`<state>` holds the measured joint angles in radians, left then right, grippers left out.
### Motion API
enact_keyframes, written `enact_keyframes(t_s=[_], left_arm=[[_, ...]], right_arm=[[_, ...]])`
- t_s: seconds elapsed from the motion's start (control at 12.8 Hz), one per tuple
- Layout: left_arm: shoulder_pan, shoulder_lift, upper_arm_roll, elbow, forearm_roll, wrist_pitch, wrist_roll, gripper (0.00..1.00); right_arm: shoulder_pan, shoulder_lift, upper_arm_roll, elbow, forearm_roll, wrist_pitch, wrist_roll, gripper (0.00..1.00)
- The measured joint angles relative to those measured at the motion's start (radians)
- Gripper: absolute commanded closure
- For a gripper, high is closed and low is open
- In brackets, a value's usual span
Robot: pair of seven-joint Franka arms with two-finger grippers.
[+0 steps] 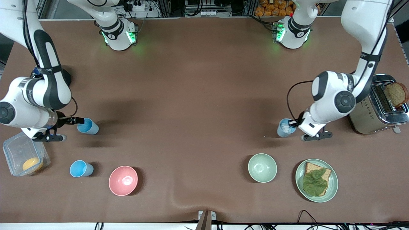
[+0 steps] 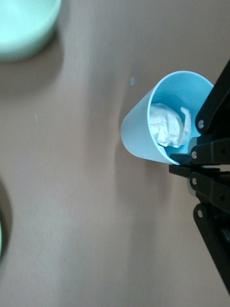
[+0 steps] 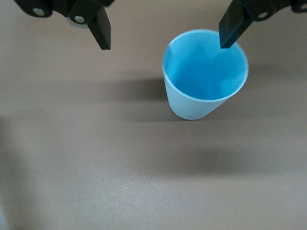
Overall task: Stack blue cups with both arms
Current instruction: 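Grasp the blue cup with the left gripper while the right gripper reaches another cup, then carry the cup to mid-table with the left gripper while the right gripper grasps its cup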
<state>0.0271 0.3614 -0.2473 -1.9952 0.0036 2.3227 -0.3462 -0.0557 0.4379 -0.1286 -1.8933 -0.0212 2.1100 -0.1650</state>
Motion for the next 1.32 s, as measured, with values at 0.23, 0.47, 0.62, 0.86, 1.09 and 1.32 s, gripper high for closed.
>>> enact_keyframes(t_s=[0.23,0.47,0.62,0.86,1.09,1.32], left_arm=[[0.0,-0.037,-0.094,0.05,0.0,-0.076,-0.14,1.0],[-0.014,-0.035,-0.215,0.084,0.0,-0.099,-0.343,1.0],[-0.079,-0.014,-0.249,0.092,0.0,-0.1,-0.483,1.0],[-0.225,0.062,-0.249,0.145,0.0,-0.074,-0.692,1.0],[-0.318,0.176,-0.246,0.226,0.0,-0.015,-0.839,1.0],[-0.404,0.289,-0.22,0.315,0.015,-0.005,-0.926,1.0]], right_arm=[[-0.001,0.048,0.0,0.0,0.0,0.01,0.0,0.3],[-0.001,0.074,0.001,0.0,0.001,0.012,0.0,0.98],[-0.001,0.078,0.001,0.0,0.001,0.012,0.0,1.0],[-0.002,0.078,0.003,0.001,0.001,0.012,0.0,1.0],[-0.001,0.073,0.008,0.012,0.004,0.011,0.0,1.0],[-0.001,0.071,0.008,0.014,0.004,0.011,-0.009,1.0]])
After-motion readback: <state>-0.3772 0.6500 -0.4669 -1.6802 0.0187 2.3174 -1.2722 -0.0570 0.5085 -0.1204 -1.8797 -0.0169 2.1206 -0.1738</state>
